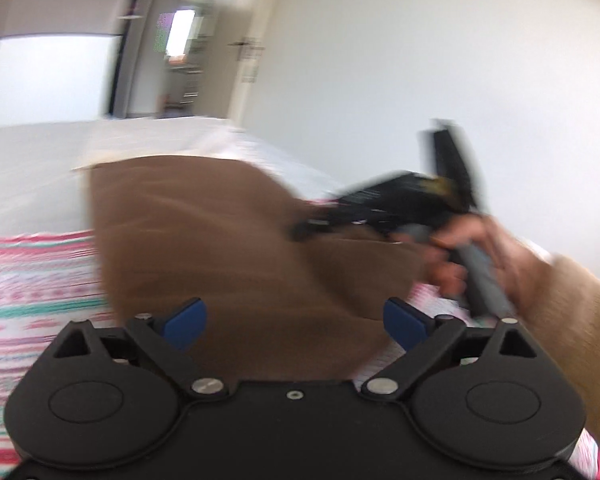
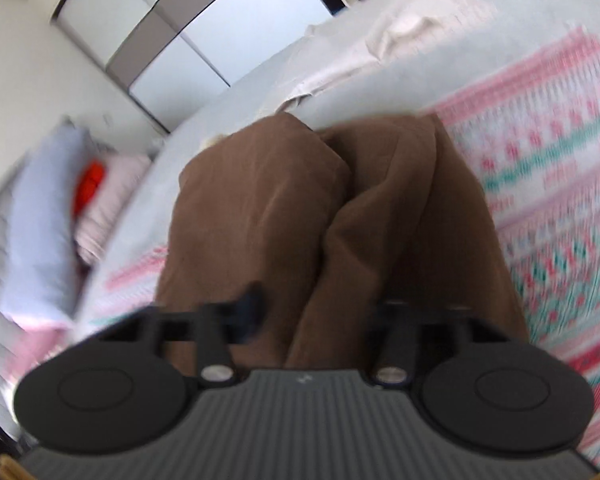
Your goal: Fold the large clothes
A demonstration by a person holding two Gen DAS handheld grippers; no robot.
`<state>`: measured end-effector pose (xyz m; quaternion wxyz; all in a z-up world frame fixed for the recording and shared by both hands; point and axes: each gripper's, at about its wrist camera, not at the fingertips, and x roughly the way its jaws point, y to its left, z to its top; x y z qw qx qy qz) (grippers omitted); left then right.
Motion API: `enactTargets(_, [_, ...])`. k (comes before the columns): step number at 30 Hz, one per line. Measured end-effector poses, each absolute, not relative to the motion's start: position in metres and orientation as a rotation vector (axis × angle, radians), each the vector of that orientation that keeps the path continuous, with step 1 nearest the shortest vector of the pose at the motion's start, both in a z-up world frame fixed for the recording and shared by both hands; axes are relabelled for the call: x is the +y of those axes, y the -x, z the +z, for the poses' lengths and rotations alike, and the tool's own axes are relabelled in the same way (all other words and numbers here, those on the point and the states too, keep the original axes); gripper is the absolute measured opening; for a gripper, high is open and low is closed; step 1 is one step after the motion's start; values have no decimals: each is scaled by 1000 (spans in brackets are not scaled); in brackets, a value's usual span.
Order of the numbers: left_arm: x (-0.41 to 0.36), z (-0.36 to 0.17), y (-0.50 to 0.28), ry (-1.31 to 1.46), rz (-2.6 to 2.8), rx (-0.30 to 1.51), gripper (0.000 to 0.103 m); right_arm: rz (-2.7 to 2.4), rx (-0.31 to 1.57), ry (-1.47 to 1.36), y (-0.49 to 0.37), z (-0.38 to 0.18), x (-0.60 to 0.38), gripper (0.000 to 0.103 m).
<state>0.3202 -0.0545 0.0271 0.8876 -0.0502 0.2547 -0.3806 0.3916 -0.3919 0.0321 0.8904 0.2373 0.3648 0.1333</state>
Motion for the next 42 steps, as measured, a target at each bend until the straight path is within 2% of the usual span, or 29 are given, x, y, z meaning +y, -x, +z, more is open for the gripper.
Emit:
enactTargets(3, [-36,25,-341,174,-725,552,96,266,644,-319,-376,63,-368,14])
enactTargets(6, [-30,19,-358,248,-691,563,96,292,496,-345,-348,87,-378,12])
enactTargets(8, [-28,10,-368,323,-695,593,96,269,472,-361,-343,83,-394,12])
enactTargets(11, [-35,-9,-385,402,-702,665,96,187,541,-402,-350,48,-425,15])
enactTargets(13, [-42,-25,-397,434,-696,733,96,141,623,-445,-355,16,-441,31])
enactTargets(15, [-47,-42,-408,504,-702,784,101,90,644,-455,-350,-6,-449,72])
enactTargets(17, [-50,-57,-417,612,-721,830,103,100,630,-497,-340,-15,-459,81])
enactTargets(20, [-51,-82,-432,806,-745,934,103,195,696,-706,-346,-31,-478,83])
enactTargets(22, [-52,-84,-430,818,-743,920,100,265,768,-894,-356,-48,-488,83])
enactTargets(23, [-54,-81,-427,803,-734,916,92,290,800,-988,-359,-61,-491,81])
enactTargets(24, [-54,-78,-422,787,-718,911,88,317,792,-1033,-358,-68,-491,70])
enactTargets(26, [-53,-69,-412,756,-696,895,70,358,774,-1077,-353,-74,-488,55])
enactTargets(27, [-51,-65,-407,741,-684,890,68,354,762,-1077,-349,-72,-485,49])
enactTargets(28, [-50,-59,-401,733,-674,887,64,351,742,-1049,-344,-66,-480,46])
enactTargets(33, [-22,-33,-358,686,-636,883,62,373,727,-954,-312,-30,-440,44])
enactTargets(42, [71,-6,-238,639,-584,941,62,501,897,-825,-226,-6,-346,44])
